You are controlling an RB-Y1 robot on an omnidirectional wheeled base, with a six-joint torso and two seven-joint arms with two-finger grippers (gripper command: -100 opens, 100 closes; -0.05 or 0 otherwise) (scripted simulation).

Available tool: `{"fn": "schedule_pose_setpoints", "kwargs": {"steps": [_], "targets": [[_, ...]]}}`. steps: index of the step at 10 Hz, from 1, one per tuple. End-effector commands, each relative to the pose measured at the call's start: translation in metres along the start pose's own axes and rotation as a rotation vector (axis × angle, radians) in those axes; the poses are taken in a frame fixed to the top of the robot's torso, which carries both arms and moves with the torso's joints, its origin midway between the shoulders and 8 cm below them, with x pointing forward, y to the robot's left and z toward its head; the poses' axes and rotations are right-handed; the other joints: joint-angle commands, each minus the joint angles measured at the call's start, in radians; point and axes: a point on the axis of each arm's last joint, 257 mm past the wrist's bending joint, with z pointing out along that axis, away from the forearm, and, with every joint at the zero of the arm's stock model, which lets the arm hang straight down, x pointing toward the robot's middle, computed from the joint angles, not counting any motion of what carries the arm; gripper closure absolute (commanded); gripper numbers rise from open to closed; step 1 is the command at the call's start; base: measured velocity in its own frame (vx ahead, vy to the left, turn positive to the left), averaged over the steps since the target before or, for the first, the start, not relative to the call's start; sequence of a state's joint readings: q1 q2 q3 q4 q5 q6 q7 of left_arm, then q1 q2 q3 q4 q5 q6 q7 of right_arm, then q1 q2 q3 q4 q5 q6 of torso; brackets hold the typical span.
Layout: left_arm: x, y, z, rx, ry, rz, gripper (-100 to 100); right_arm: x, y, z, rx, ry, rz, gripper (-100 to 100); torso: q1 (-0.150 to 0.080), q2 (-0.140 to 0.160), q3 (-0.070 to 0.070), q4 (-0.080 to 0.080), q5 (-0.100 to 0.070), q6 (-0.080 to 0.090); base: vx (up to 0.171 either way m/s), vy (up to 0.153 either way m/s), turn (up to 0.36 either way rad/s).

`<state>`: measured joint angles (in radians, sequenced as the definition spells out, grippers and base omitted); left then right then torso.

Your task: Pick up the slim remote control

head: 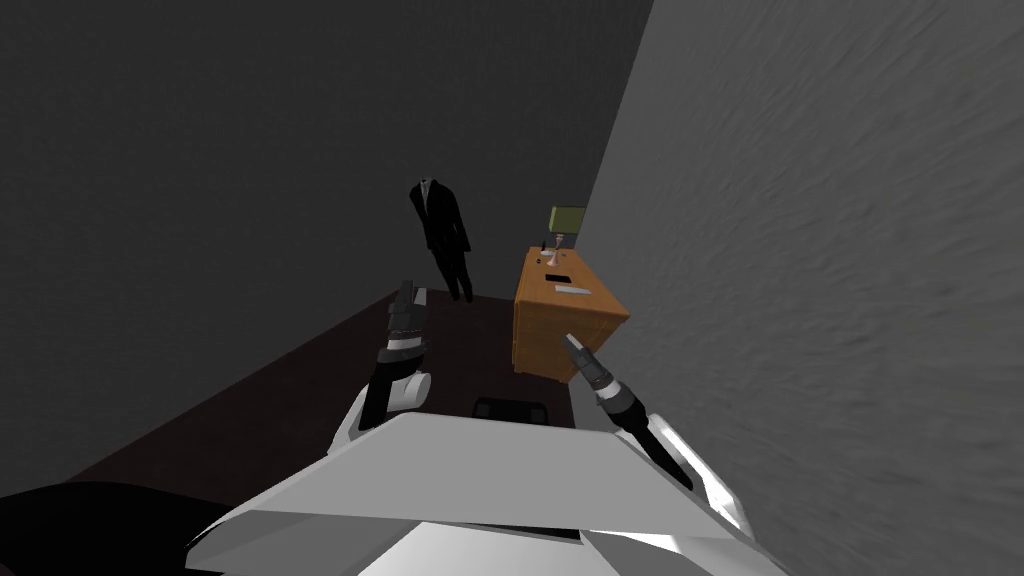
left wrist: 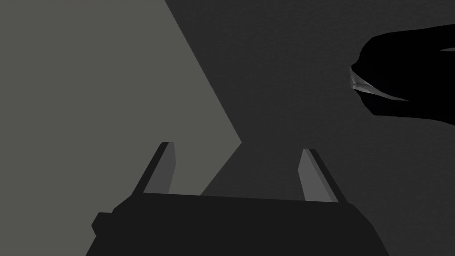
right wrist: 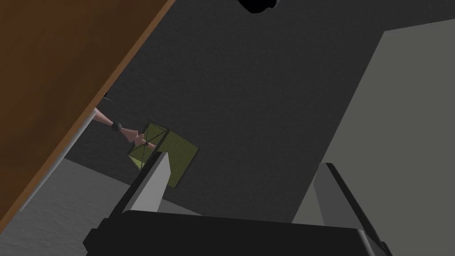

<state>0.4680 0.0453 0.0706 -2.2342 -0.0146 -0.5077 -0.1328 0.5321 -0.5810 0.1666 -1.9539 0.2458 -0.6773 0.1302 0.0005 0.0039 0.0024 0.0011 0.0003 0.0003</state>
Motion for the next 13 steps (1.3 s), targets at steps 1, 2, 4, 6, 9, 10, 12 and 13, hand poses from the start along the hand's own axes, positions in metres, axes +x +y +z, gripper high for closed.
{"fn": "schedule_pose_setpoints", "kwargs": {"steps": [1,2,4,6,9,10,12,13], "targets": [[0.000,0.000,0.000,0.000,0.000,0.000,0,0.013,-0.016,-0.013,0.018,0.071,-0.034,-100,0.000,0.000,0.000,0.000,0.000,0.000,-0.062,0.023,0.124],[0.000,0.000,0.000,0.000,0.000,0.000,0,0.013,-0.018,-0.016,0.018,0.095,-0.047,-100,0.000,0.000,0.000,0.000,0.000,0.000,-0.046,0.023,0.070],[0.000,0.000,0.000,0.000,0.000,0.000,0,0.021,-0.033,-0.029,0.036,0.170,-0.085,-100,0.001,0.000,0.000,0.000,0.000,0.000,-0.059,0.039,0.103],[0.000,0.000,0.000,0.000,0.000,0.000,0,0.027,-0.049,-0.044,0.053,0.245,-0.126,-100,0.001,0.000,0.000,0.000,0.000,0.000,-0.058,0.038,0.094],[0.000,0.000,0.000,0.000,0.000,0.000,0,0.029,-0.066,-0.063,0.070,0.336,-0.177,-100,0.000,-0.002,-0.001,0.000,0.000,0.000,-0.032,0.024,0.076],[0.000,0.000,0.000,0.000,0.000,0.000,0,0.031,-0.079,-0.075,0.084,0.384,-0.204,-100,0.000,-0.002,-0.001,0.000,0.000,0.000,-0.050,0.046,0.146],[0.000,0.000,0.000,0.000,0.000,0.000,0,0.028,-0.084,-0.082,0.088,0.424,-0.228,-100,0.000,-0.001,-0.001,0.000,0.000,0.000,-0.032,0.025,0.030],[0.000,0.000,0.000,0.000,0.000,0.000,0,0.027,-0.098,-0.097,0.106,0.479,-0.258,-100,-0.001,-0.002,-0.001,0.000,0.000,0.000,-0.037,0.037,0.152]]}}
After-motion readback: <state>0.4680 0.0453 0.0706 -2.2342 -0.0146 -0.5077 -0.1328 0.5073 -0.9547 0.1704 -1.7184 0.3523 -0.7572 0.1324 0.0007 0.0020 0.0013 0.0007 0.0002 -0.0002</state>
